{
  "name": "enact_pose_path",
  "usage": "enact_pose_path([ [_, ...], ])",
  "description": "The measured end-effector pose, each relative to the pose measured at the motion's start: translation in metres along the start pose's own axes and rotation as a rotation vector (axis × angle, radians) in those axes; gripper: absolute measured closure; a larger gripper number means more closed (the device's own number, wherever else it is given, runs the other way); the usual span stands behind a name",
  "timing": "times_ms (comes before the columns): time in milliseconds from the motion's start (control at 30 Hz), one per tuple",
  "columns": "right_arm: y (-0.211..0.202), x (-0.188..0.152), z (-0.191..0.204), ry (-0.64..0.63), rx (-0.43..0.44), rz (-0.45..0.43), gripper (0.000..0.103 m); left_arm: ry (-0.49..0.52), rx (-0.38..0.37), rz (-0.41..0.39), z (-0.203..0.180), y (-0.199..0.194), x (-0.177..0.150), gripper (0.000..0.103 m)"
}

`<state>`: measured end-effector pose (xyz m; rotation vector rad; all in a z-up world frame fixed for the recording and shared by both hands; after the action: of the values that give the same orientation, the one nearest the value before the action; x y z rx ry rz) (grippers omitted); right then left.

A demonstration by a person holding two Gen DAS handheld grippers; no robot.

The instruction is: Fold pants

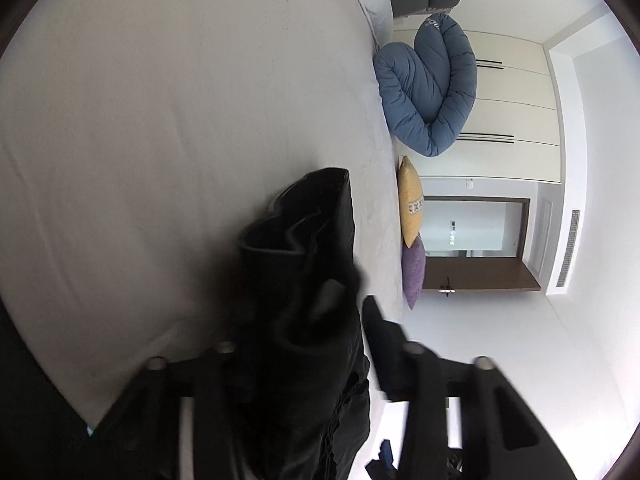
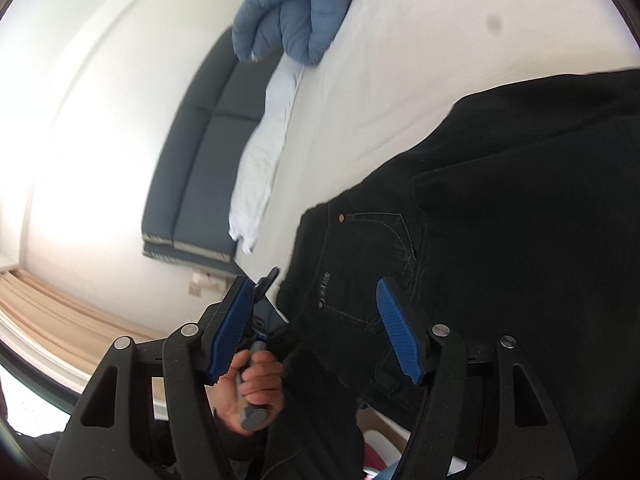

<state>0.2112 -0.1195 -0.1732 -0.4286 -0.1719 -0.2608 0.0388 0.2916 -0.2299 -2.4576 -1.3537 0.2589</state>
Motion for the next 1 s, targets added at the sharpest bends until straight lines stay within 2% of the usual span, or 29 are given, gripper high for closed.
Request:
enact_pose_path([
  [33, 0.008, 0.003, 0.001, -0.005, -0.015, 0.020, 0.039, 0.012, -0.003, -0.001, -0.003, 0.001, 0.000, 0.072],
  [100, 0.024, 0.009, 0.001, -0.009, -0.033, 0.057, 0.039, 0.042, -0.001, -0.006, -0.008, -0.001, 0.000, 0.081],
  [200, 0.047, 0.016, -0.006, -0.001, -0.076, 0.116, 0.039, 0.076, 0.004, -0.013, -0.013, -0.001, 0.000, 0.085],
  [267, 0.062, 0.018, -0.018, 0.019, -0.144, 0.156, 0.039, 0.092, 0.011, -0.018, -0.015, -0.003, -0.001, 0.086],
  [333, 0.075, 0.018, -0.037, 0.055, -0.252, 0.206, 0.049, 0.111, 0.025, -0.023, -0.018, -0.003, -0.003, 0.087],
  [433, 0.074, 0.020, -0.043, 0.082, -0.232, 0.184, 0.049, 0.153, 0.038, -0.029, -0.027, -0.001, -0.005, 0.087],
  [567, 0.075, 0.013, -0.040, 0.033, -0.258, 0.160, 0.049, 0.214, 0.050, -0.031, -0.042, 0.000, -0.009, 0.087],
  [700, 0.073, 0.009, -0.044, 0.028, -0.241, 0.129, 0.049, 0.295, 0.059, -0.031, -0.065, 0.002, -0.014, 0.088],
  [800, 0.072, 0.005, -0.047, 0.012, -0.232, 0.123, 0.049, 0.386, 0.066, -0.023, -0.094, 0.008, -0.024, 0.088],
  [867, 0.062, 0.008, -0.048, 0.056, -0.200, 0.113, 0.046, 0.498, 0.075, -0.013, -0.123, 0.013, -0.040, 0.088],
  [933, 0.037, 0.013, -0.052, 0.136, -0.139, 0.050, 0.043, 0.648, 0.084, 0.015, -0.157, 0.023, -0.068, 0.088],
  [1000, 0.012, 0.016, -0.055, 0.153, -0.079, 0.003, 0.040, 0.812, 0.087, 0.070, -0.189, 0.043, -0.108, 0.088],
])
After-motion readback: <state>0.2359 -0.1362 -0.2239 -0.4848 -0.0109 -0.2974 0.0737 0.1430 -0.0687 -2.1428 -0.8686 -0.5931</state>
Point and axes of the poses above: each gripper's, at about its wrist camera, not at the fingertips, and y roughly the way its jaws point, z to its left, x to its top, the point moved 1 cm from there along y, roughly the way its jaws point, and after that the axes turned 1 degree about y, right-handed, at the moved point
